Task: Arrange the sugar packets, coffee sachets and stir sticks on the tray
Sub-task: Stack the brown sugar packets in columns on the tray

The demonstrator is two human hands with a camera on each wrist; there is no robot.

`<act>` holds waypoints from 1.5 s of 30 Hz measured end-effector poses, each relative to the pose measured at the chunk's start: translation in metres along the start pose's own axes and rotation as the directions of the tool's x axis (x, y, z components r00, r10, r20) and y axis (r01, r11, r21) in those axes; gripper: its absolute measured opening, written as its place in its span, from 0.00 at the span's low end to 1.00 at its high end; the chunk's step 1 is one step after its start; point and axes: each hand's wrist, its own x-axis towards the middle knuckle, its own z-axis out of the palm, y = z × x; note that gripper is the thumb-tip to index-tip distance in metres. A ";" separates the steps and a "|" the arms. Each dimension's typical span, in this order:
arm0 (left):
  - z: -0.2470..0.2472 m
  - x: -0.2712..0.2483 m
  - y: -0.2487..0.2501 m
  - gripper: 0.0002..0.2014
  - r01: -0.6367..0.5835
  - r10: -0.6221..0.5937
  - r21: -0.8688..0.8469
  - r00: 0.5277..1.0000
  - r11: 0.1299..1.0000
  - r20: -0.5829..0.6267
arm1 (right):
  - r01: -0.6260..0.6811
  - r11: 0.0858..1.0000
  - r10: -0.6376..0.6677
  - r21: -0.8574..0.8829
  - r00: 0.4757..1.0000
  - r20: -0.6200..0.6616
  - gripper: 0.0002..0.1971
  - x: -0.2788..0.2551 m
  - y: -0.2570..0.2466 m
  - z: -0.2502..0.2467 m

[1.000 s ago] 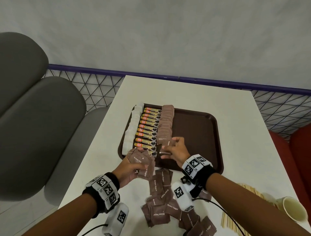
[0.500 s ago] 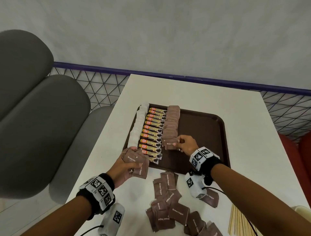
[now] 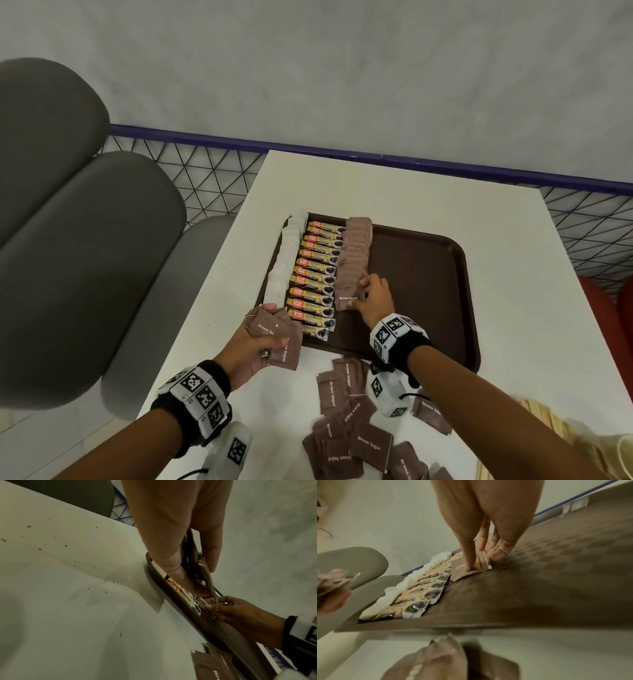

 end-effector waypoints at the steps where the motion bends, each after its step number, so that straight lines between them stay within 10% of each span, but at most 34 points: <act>1: 0.000 0.000 0.000 0.31 0.000 0.000 -0.004 1.000 1.000 -0.001 | -0.003 1.000 0.003 0.003 1.000 -0.003 0.20 0.000 0.000 0.001; 16: 0.009 -0.001 0.005 0.27 -0.028 0.027 -0.071 0.999 0.997 -0.017 | 0.131 0.989 -0.122 0.069 0.984 -0.127 0.17 -0.015 -0.008 0.005; 21: 0.014 0.000 0.005 0.24 -0.051 0.049 -0.036 0.997 0.998 -0.055 | 0.141 0.911 -0.223 0.387 0.959 0.174 0.14 -0.040 -0.024 0.012; 29: 0.026 -0.004 0.009 0.23 -0.108 0.104 -0.060 0.992 0.992 -0.070 | 0.058 0.947 -0.224 0.317 0.826 0.518 0.14 -0.057 -0.031 0.025; 39: 0.025 -0.012 0.014 0.18 -0.086 0.069 -0.142 0.990 0.986 -0.122 | -0.198 0.746 -0.098 0.636 0.912 0.399 0.08 -0.044 -0.032 0.004; 45: 0.013 -0.015 0.015 0.19 -0.106 0.092 -0.150 0.991 0.983 -0.101 | -0.040 0.924 -0.001 0.379 0.994 0.106 0.05 -0.016 -0.006 -0.021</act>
